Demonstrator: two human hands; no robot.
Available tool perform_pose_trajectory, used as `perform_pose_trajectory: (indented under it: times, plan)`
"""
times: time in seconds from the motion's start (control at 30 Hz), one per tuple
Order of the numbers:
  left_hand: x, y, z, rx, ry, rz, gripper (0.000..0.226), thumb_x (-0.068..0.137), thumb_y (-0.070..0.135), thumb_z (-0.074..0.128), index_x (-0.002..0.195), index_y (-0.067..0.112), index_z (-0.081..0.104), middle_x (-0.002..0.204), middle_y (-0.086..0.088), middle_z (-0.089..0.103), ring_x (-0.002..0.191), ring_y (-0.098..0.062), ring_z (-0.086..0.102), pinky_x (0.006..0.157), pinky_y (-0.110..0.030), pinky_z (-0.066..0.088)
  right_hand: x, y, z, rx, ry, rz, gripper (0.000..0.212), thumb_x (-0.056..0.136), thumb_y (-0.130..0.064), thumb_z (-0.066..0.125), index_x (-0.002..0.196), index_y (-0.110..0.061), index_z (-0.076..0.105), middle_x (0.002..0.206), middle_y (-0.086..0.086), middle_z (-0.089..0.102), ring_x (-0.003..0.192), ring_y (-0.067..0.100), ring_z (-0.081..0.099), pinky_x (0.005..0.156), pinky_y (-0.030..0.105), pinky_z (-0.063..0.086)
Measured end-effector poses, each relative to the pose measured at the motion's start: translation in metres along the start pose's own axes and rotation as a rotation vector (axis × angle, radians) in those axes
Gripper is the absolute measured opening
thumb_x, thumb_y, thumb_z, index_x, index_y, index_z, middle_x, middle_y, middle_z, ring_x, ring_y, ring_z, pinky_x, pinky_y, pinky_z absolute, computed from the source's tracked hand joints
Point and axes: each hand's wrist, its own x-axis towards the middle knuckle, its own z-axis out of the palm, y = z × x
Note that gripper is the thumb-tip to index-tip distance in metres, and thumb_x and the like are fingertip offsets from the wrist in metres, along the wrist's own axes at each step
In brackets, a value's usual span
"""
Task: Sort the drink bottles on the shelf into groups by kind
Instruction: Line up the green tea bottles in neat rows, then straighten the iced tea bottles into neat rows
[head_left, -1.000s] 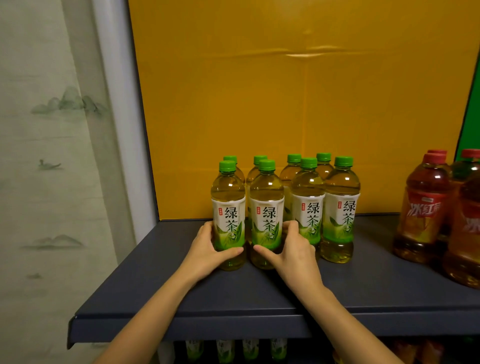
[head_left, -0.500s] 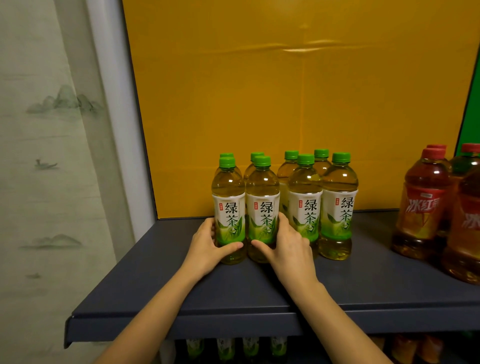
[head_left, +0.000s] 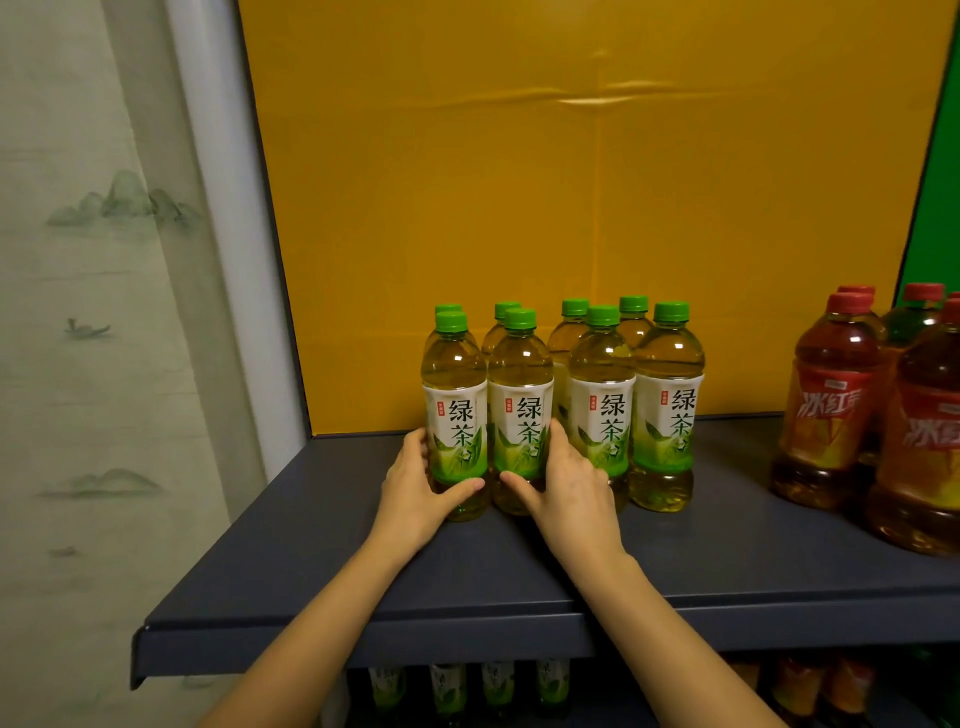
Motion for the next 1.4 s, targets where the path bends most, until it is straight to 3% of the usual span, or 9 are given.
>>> perform_pose_trajectory:
  times: [0.23, 0.33, 0.5, 0.6, 0.77, 0.9, 1.03, 1.23, 1.4]
  plan:
    - [-0.006, 0.004, -0.001, 0.085, -0.021, 0.033, 0.079, 0.067, 0.033, 0.079, 0.132, 0.014, 0.037, 0.133, -0.004, 0.049, 0.124, -0.019, 0.048, 0.102, -0.04, 0.043, -0.004, -0.003, -0.007, -0.031, -0.02, 0.009, 0.075, 0.087, -0.049, 0.054, 0.144, -0.015, 0.02, 0.124, 0.007, 0.059, 0.111, 0.028, 0.058, 0.085, 0.038, 0.049]
    - [-0.015, 0.017, -0.008, 0.217, 0.074, 0.116, 0.087, 0.067, 0.037, 0.078, 0.136, 0.009, 0.032, 0.135, -0.008, 0.041, 0.123, -0.02, 0.043, 0.101, -0.036, 0.041, -0.012, -0.001, -0.022, 0.015, -0.008, -0.031, 0.062, 0.088, -0.041, 0.054, 0.141, -0.019, 0.031, 0.127, 0.002, 0.058, 0.115, 0.024, 0.056, 0.088, 0.036, 0.047]
    - [-0.035, 0.049, -0.009, 0.136, 0.222, 0.405, 0.043, 0.077, 0.031, 0.07, 0.113, 0.016, 0.051, 0.11, 0.005, 0.05, 0.098, -0.008, 0.053, 0.082, -0.027, 0.048, -0.037, 0.023, -0.067, -0.015, 0.06, -0.091, 0.038, 0.086, -0.043, 0.055, 0.123, -0.032, 0.051, 0.118, -0.013, 0.064, 0.107, 0.013, 0.06, 0.082, 0.034, 0.05]
    - [-0.045, 0.076, 0.017, 0.02, 0.095, 0.475, 0.027, 0.079, 0.037, 0.058, 0.102, 0.023, 0.054, 0.097, 0.014, 0.052, 0.089, -0.007, 0.056, 0.07, -0.021, 0.049, -0.046, 0.053, -0.102, 0.025, 0.171, -0.066, 0.029, 0.084, -0.037, 0.061, 0.112, -0.032, 0.057, 0.106, -0.015, 0.067, 0.098, 0.009, 0.064, 0.078, 0.035, 0.054]
    - [-0.048, 0.111, 0.089, -0.071, -0.125, 0.493, 0.025, 0.078, 0.04, 0.056, 0.096, 0.023, 0.056, 0.094, 0.013, 0.055, 0.086, -0.008, 0.058, 0.071, -0.025, 0.05, -0.046, 0.125, -0.157, 0.043, 0.367, -0.028, 0.026, 0.083, -0.02, 0.065, 0.108, -0.02, 0.06, 0.102, -0.008, 0.063, 0.097, 0.013, 0.061, 0.078, 0.033, 0.052]
    - [-0.045, 0.136, 0.15, -0.123, -0.246, 0.441, 0.029, 0.075, 0.038, 0.063, 0.1, 0.027, 0.053, 0.1, 0.012, 0.056, 0.09, -0.009, 0.056, 0.075, -0.024, 0.05, -0.041, 0.18, -0.188, -0.007, 0.431, 0.03, 0.035, 0.079, -0.019, 0.068, 0.111, -0.017, 0.054, 0.105, -0.007, 0.053, 0.102, 0.015, 0.053, 0.078, 0.025, 0.041]
    - [-0.032, 0.157, 0.208, -0.135, -0.314, 0.309, 0.043, 0.08, 0.027, 0.069, 0.114, 0.027, 0.044, 0.119, 0.006, 0.051, 0.104, -0.003, 0.051, 0.087, -0.023, 0.046, -0.032, 0.223, -0.205, 0.022, 0.481, 0.088, 0.062, 0.072, -0.029, 0.075, 0.122, -0.013, 0.042, 0.113, -0.008, 0.04, 0.109, 0.016, 0.046, 0.084, 0.03, 0.045]
    - [0.009, 0.181, 0.263, -0.196, -0.466, 0.01, 0.091, 0.073, 0.026, 0.076, 0.142, 0.017, 0.017, 0.146, -0.001, 0.03, 0.131, -0.013, 0.034, 0.107, -0.029, 0.033, -0.021, 0.254, -0.206, 0.132, 0.267, 0.141, 0.092, 0.061, -0.052, 0.076, 0.133, -0.021, 0.028, 0.128, -0.003, 0.045, 0.116, 0.018, 0.051, 0.085, 0.036, 0.05]
    - [0.025, 0.194, 0.279, -0.398, -0.594, -0.111, 0.072, 0.072, 0.008, 0.076, 0.129, 0.025, 0.037, 0.121, 0.013, 0.055, 0.103, 0.006, 0.055, 0.078, -0.014, 0.049, -0.022, 0.262, -0.199, 0.126, 0.142, 0.128, 0.093, 0.066, -0.06, 0.068, 0.137, -0.027, 0.018, 0.135, -0.004, 0.048, 0.121, 0.016, 0.05, 0.087, 0.031, 0.045]
